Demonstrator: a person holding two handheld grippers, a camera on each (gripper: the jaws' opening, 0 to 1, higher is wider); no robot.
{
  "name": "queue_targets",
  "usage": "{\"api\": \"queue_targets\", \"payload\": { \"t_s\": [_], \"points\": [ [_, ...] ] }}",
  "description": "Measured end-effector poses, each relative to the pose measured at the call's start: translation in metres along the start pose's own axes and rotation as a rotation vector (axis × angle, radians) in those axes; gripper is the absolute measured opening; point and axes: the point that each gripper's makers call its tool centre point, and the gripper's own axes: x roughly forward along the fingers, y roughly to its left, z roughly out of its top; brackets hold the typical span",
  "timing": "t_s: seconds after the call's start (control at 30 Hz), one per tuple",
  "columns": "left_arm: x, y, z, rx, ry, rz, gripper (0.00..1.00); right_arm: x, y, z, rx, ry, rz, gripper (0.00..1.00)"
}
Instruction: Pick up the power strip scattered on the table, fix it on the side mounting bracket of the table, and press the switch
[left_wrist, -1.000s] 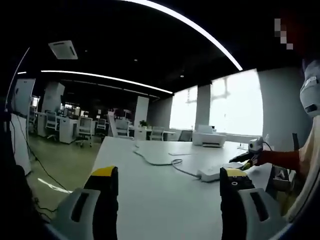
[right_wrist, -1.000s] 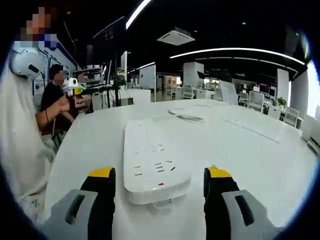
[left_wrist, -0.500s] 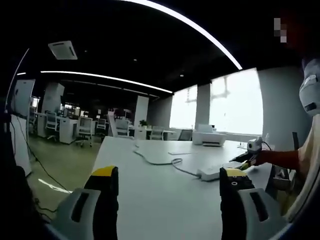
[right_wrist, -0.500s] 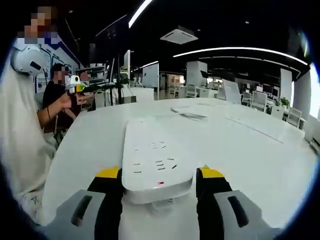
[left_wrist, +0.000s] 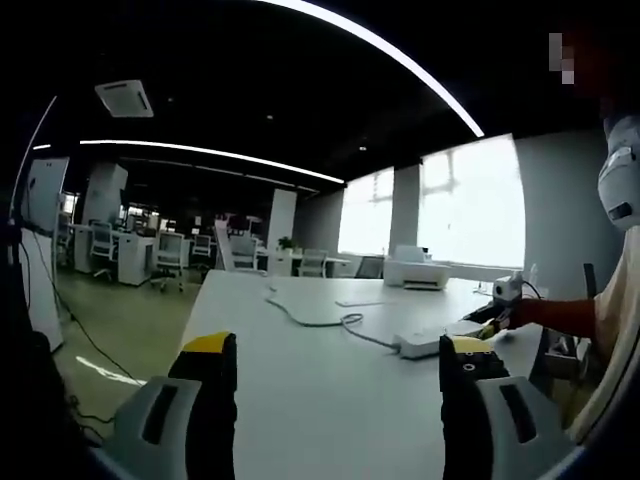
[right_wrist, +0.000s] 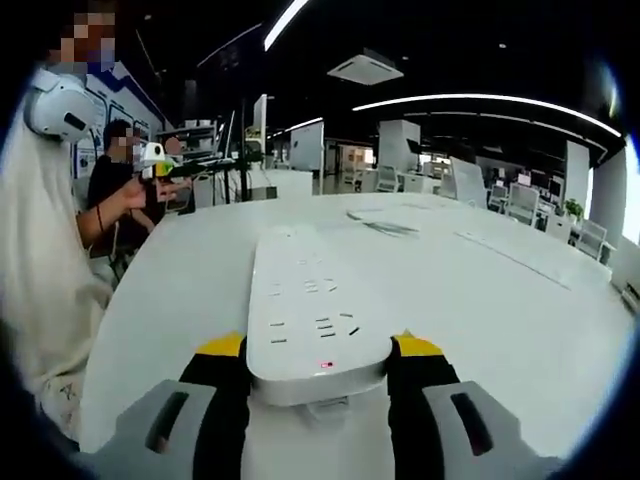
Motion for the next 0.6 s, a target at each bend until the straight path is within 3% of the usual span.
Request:
{"api": "queue_targets", "payload": {
  "t_s": [0.43, 0.6],
  "points": [
    [-0.0011, -0.0019, 0.0001, -0.005, -0.001, -0.004, 0.86, -0.0001, 0.0028, 0.0015, 0.072, 0.037, 0.009, 0.5],
    [-0.0005, -0.0055, -0.0014, -0.019, -0.002, -0.012, 0.86, -0.001, 0.0005, 0.0019, 0.152, 0.041, 0.02, 0.5]
  ]
}}
